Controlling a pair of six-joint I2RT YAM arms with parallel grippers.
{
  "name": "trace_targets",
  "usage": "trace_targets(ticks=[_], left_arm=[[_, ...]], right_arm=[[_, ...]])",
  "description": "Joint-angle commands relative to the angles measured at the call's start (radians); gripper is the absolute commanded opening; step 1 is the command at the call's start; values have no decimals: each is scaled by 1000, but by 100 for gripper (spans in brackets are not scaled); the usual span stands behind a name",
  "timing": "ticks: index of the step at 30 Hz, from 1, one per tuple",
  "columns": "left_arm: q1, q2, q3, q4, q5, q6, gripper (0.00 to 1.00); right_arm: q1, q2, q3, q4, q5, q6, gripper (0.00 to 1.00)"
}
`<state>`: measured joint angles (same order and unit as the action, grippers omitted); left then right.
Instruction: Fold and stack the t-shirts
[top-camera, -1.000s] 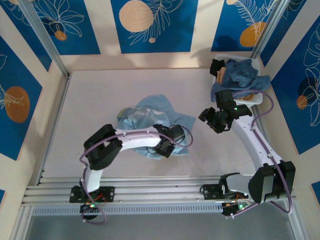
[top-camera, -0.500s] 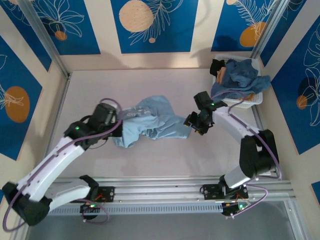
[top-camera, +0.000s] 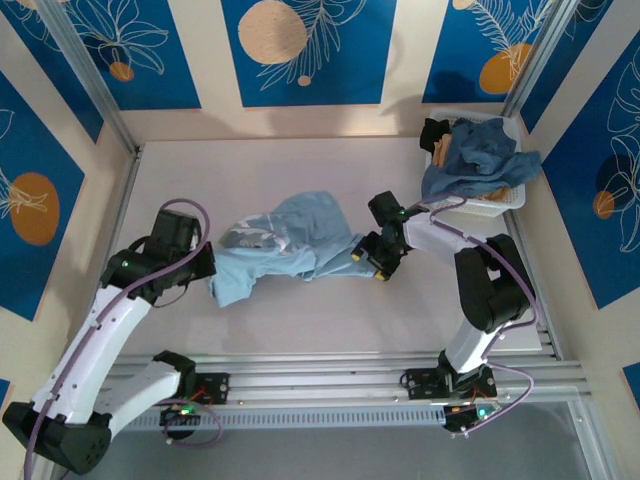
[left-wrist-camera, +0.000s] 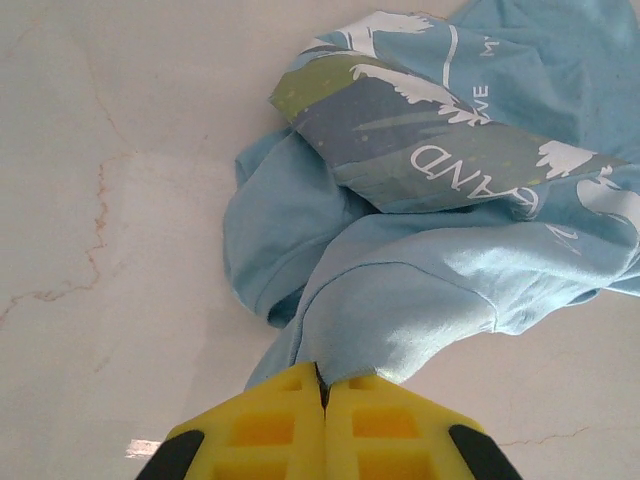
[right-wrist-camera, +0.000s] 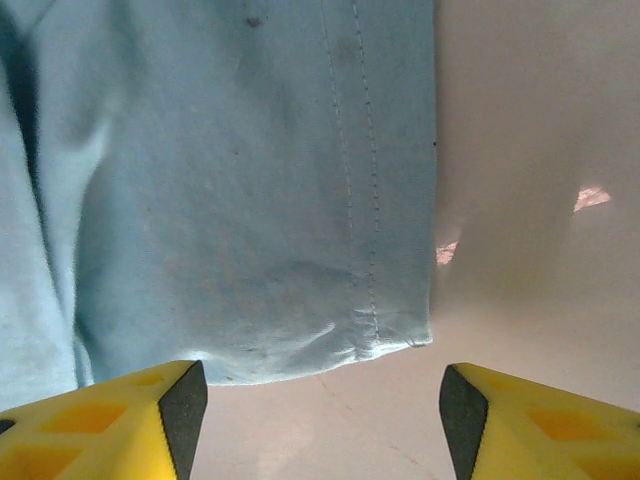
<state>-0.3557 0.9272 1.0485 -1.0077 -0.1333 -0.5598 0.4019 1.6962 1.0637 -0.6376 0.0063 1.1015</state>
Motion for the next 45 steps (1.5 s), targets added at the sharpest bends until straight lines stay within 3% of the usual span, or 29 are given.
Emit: trace_targets(ticks=[1, 9, 22, 25, 28, 30, 31, 39, 45], left_arm=[[18, -2, 41, -35, -27, -14, 0], [21, 8, 57, -31, -35, -14, 0], [21, -9, 47, -29, -43, -16, 0], [21, -6, 53, -21, -40, -15, 0], [21, 3, 72, -12, -38, -14, 0], [21, 15, 97, -10, -43, -17, 0], [21, 18, 110, -7, -46, -18, 0], [24, 87, 360, 43, -93, -14, 0], [24, 86, 528, 114, -134, 7, 0]], right_arm=[[-20, -1, -18, 27, -59, 94, 66], [-41, 15, 56, 43, -11, 167, 64], [-78, 274, 293, -86, 10, 196, 60], [-82, 310, 309, -82, 8, 200, 51], [-83, 317, 338, -105, 16, 186, 27], [-80, 284, 352, -128, 48, 168, 5], [-77, 257, 357, -133, 68, 157, 0], [-28, -49, 496, -185, 260, -20, 0], [1, -264, 551, -130, 319, -142, 0]])
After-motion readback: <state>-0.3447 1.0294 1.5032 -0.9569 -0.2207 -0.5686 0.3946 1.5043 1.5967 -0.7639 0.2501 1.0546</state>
